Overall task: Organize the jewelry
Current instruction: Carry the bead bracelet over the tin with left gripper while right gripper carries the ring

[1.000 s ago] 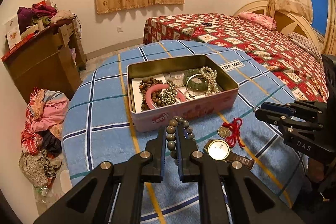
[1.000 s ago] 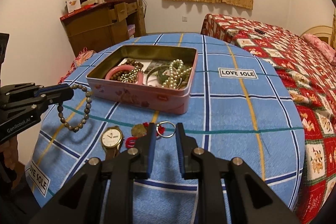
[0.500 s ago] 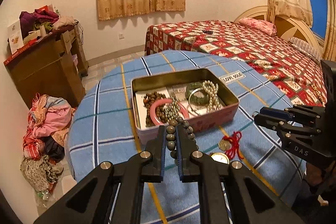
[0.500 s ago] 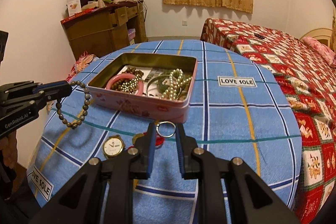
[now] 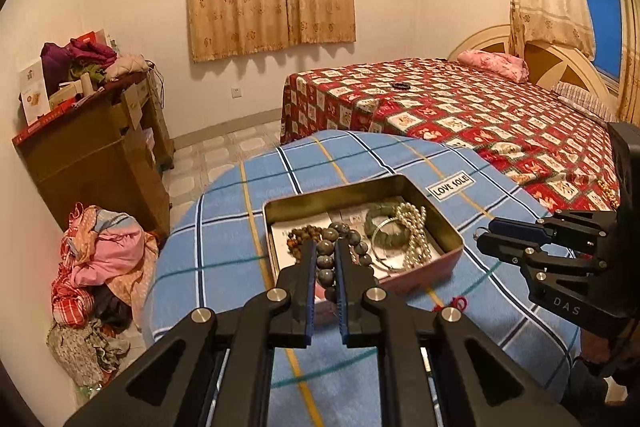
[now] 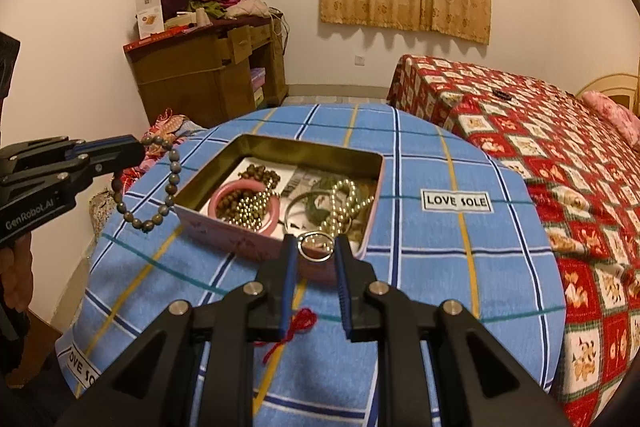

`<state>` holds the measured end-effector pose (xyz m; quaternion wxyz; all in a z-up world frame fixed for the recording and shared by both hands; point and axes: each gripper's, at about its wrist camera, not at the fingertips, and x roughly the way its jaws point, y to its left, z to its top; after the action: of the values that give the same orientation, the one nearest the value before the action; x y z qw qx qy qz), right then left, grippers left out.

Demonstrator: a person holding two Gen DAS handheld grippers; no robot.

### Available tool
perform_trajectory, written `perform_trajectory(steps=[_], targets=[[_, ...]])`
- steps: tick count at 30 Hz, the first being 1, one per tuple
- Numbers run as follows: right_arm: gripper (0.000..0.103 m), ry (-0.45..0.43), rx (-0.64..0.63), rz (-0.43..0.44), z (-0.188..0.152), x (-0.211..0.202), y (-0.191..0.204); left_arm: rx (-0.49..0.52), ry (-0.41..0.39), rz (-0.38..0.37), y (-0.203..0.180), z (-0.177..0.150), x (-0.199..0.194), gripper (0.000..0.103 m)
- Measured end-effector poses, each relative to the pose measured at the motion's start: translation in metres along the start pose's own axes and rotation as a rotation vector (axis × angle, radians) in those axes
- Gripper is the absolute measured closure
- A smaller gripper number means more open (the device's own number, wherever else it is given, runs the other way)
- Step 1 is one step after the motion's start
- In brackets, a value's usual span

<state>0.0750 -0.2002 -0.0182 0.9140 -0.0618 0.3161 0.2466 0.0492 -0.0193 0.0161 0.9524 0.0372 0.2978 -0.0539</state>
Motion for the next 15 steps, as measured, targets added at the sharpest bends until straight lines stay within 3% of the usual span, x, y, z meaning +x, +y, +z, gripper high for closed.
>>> perform_trajectory(steps=[15], targets=[[0.082,-0.010,-0.015,-0.006,0.029,0.016,-0.004,-0.023,-0.005,0.020,0.010,0.017,0.024,0.095]])
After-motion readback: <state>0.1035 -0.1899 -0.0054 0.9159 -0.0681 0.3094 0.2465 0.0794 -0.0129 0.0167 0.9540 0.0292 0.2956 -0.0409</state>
